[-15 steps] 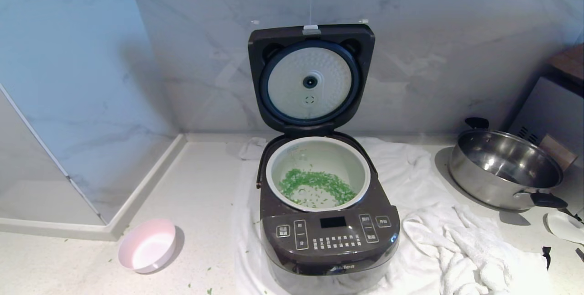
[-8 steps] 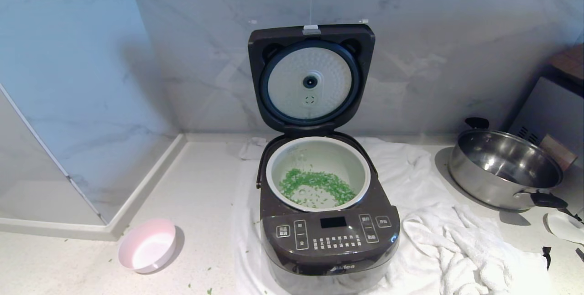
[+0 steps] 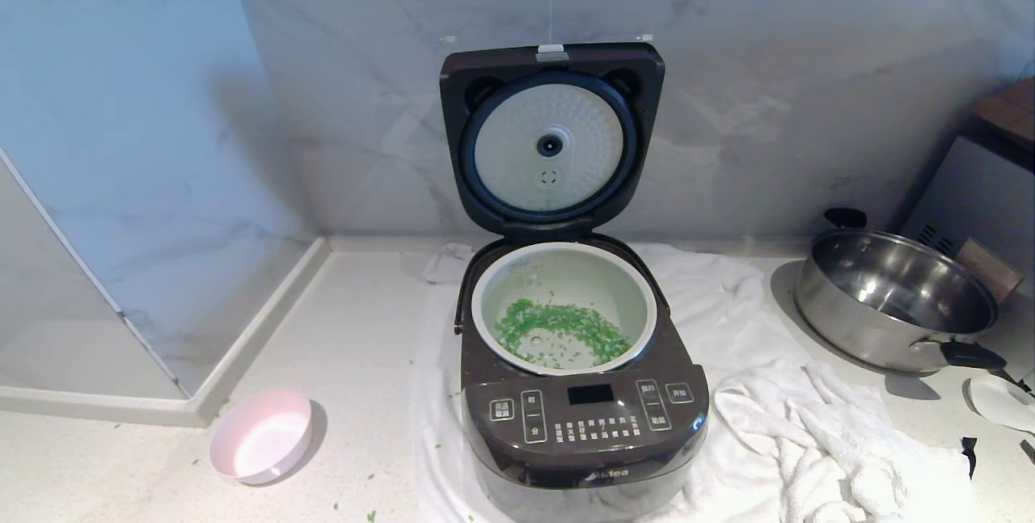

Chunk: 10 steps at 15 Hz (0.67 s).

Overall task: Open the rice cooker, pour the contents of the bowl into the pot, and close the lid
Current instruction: Close the rice cooker

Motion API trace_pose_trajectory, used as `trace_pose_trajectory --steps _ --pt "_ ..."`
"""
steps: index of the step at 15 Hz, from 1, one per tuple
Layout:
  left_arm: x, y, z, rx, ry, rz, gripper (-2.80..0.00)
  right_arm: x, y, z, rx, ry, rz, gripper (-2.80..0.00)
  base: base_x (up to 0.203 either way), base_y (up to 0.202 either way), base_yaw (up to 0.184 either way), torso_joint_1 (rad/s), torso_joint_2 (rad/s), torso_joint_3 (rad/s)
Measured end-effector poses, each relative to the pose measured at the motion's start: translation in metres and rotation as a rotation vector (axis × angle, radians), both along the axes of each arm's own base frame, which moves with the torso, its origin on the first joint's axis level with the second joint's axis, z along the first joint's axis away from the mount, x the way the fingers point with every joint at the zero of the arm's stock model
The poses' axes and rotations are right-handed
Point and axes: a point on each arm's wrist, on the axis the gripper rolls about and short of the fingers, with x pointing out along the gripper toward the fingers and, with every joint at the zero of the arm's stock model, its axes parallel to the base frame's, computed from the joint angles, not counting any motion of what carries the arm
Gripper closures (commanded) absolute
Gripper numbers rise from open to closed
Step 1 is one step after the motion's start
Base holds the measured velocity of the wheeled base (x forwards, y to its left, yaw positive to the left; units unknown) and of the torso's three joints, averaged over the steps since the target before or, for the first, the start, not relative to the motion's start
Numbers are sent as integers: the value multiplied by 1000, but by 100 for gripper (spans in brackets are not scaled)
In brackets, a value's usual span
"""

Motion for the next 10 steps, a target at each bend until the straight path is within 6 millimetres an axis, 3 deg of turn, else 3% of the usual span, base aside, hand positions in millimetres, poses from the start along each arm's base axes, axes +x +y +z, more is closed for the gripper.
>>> trace_pose_trajectory --steps 10 --pt "0 0 0 0 -1 -1 0 0 0 0 -41 2 8 0 0 0 0 0 0 0"
